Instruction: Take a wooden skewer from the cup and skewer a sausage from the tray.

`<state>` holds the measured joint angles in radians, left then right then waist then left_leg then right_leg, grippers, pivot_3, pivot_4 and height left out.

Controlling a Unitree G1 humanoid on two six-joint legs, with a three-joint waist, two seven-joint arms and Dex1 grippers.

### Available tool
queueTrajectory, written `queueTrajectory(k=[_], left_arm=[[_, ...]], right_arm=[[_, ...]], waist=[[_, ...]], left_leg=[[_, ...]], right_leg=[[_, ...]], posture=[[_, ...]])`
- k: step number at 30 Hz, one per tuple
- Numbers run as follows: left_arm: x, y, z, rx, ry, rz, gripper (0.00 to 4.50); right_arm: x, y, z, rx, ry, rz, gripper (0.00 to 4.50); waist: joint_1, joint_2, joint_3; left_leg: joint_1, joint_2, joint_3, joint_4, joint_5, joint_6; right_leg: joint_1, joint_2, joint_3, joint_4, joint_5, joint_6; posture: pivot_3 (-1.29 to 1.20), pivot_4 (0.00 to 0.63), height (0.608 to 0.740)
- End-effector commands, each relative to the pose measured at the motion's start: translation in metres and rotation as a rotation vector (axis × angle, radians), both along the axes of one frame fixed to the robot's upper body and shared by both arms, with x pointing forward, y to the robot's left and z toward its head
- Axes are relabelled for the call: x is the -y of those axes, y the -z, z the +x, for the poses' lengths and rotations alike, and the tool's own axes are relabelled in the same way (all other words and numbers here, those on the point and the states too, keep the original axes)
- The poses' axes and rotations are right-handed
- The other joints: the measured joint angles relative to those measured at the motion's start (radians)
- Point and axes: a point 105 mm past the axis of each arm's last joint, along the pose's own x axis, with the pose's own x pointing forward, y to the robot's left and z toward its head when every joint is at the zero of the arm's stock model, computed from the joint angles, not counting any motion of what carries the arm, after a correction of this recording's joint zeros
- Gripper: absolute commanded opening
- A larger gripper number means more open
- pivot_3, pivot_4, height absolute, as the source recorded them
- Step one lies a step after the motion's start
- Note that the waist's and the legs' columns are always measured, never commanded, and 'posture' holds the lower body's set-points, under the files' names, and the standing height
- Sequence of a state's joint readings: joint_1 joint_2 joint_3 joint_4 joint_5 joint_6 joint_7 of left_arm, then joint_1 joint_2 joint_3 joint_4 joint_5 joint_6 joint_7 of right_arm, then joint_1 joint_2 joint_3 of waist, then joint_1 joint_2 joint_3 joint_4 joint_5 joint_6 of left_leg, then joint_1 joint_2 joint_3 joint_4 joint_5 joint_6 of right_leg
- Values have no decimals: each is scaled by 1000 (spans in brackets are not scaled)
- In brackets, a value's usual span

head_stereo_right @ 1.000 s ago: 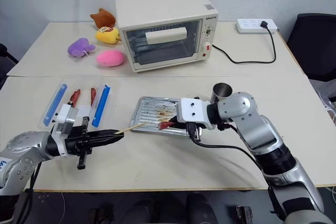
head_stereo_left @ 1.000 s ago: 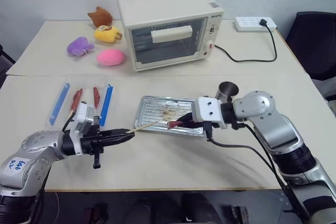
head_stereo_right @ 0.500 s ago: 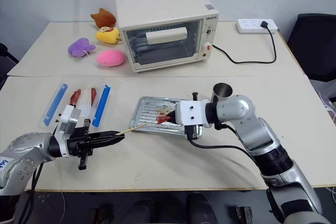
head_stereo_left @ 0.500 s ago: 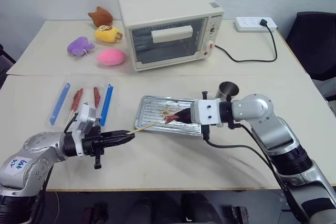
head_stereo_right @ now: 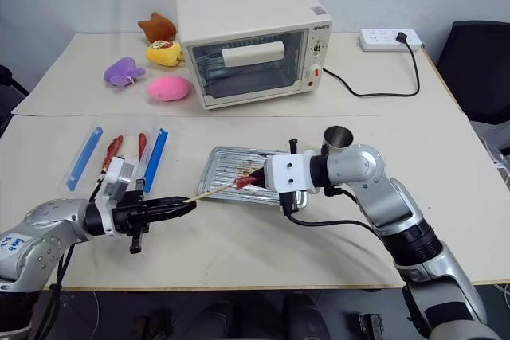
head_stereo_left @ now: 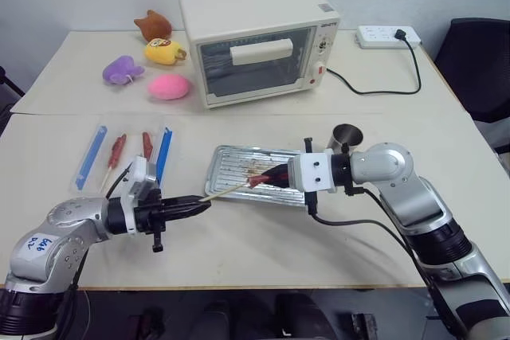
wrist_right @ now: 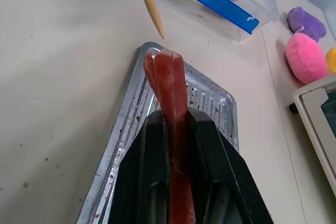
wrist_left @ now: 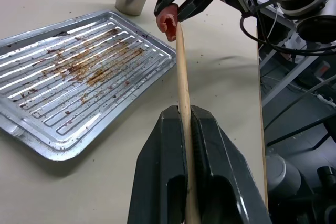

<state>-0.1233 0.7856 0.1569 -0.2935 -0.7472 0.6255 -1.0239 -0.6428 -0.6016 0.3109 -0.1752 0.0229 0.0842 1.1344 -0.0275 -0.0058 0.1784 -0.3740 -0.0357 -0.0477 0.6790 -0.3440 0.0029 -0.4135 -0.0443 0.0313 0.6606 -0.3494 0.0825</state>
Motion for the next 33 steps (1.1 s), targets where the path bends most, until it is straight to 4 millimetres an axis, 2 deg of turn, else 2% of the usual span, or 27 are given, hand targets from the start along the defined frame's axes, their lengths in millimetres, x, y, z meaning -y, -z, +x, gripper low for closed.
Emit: queueTrajectory(k=[1,15,25,33], left_arm=[[2,-3,2,10,-1,4,0],[8,-3,7,10,-1,2,0],[-5,-1,3,-13,-29,28,0],[-5,0,3,-15,-36,33,0]], right_arm=[[-5,-7,-3,38,-32,5,261],[-7,-6,-5,46,-51,-5,261],[0,-4,-1,38,-28,-14,261],[1,-4,2,42,-30,-15,261]], waist=[[0,0,0],[0,0,0],[0,0,0],[0,0,0]], left_leg=[[0,0,0,0,0,0],[0,0,0,1,0,0],[0,0,0,1,0,0],[0,0,0,1,0,0]], right_leg=[[0,0,0,0,0,0],[0,0,0,0,0,0],[0,0,0,1,0,0],[0,0,0,1,0,0]], posture=[[0,150,740],[0,150,740],[0,150,740],[0,150,740]])
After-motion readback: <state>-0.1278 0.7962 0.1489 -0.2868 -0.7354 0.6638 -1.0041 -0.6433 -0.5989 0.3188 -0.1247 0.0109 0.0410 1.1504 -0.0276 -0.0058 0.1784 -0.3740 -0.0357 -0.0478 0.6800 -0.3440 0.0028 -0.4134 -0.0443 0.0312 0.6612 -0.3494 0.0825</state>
